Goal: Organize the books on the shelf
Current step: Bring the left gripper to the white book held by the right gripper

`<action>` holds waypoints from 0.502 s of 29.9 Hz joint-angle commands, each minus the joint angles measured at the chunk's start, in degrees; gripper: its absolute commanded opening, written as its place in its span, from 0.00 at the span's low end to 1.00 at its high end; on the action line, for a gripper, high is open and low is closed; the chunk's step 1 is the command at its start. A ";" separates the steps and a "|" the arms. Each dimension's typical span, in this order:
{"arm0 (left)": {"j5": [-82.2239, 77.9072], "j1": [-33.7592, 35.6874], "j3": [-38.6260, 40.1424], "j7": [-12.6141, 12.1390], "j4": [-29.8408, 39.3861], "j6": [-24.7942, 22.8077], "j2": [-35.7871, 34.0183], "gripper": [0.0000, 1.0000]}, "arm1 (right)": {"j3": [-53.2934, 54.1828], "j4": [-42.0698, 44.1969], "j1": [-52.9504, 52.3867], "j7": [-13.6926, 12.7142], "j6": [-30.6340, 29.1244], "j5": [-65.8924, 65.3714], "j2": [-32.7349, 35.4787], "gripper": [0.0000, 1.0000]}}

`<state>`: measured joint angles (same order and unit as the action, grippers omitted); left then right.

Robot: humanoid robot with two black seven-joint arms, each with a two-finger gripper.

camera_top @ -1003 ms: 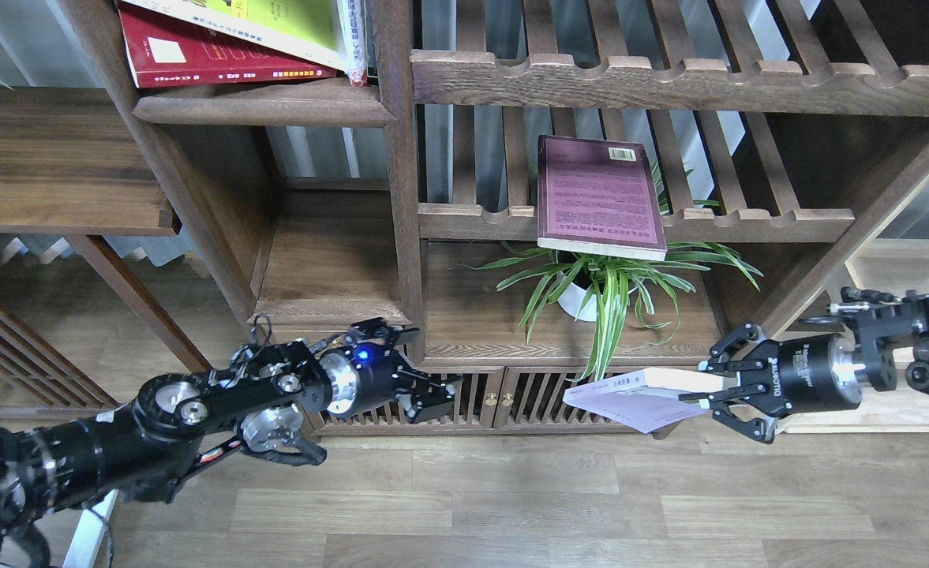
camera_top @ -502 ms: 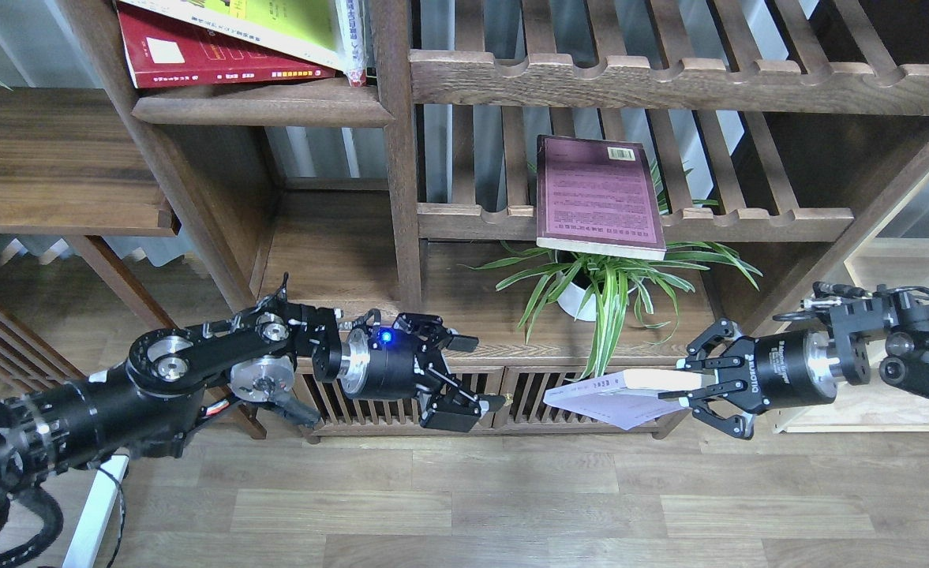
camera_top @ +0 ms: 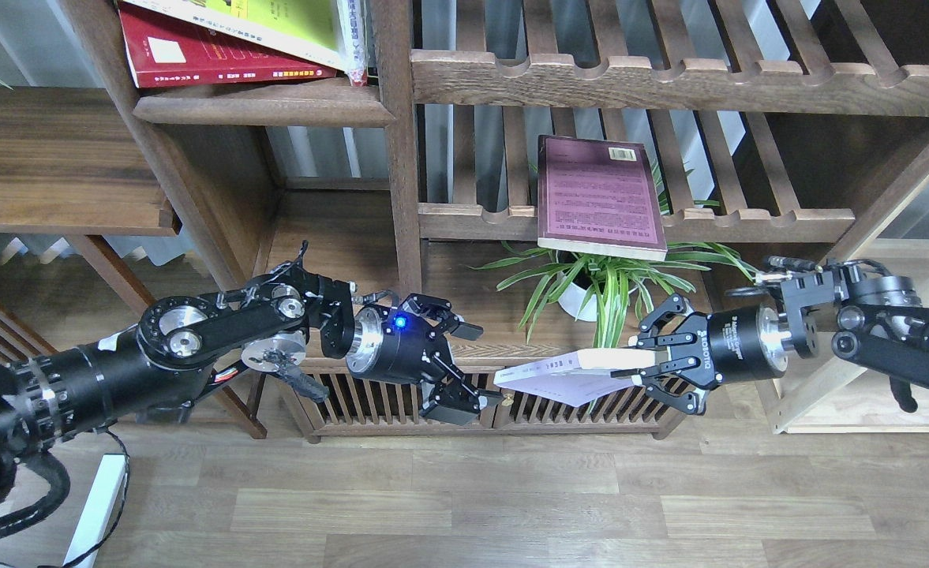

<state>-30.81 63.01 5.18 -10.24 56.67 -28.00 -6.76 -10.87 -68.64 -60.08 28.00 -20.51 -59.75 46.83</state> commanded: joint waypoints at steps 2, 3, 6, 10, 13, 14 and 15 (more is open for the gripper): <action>-0.39 0.19 0.01 -0.13 -0.25 0.00 0.08 0.96 | -0.03 -0.71 -0.22 0.00 -0.05 0.08 -0.25 0.01; -0.48 0.27 0.01 -0.13 -0.34 0.00 0.17 0.96 | 0.06 -0.80 -0.30 0.00 -0.05 -0.01 -0.51 0.01; -0.74 0.27 0.01 -0.13 -0.42 0.00 1.04 0.96 | -0.03 -1.15 -0.65 0.00 -0.05 0.08 -1.04 0.01; -1.79 0.27 -0.34 -0.48 -1.91 0.00 2.88 0.95 | -0.03 -1.67 -2.32 0.00 -0.14 0.34 -1.57 0.01; -2.06 0.80 -0.78 -0.57 -4.02 0.00 5.08 0.95 | -0.03 -2.29 -3.73 0.00 -0.23 1.30 -1.66 0.01; -2.06 0.80 -0.78 -0.49 -4.55 0.00 5.61 0.95 | -0.03 -2.38 -4.08 0.00 -0.23 1.57 -1.74 0.01; -2.06 0.89 -0.78 -0.49 -4.99 0.00 6.14 0.95 | -0.03 -2.38 -4.43 0.00 -0.23 1.74 -1.74 0.01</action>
<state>-32.79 63.69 4.49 -10.76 53.16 -28.01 -2.20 -10.89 -70.79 -63.47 28.00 -20.70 -58.66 45.19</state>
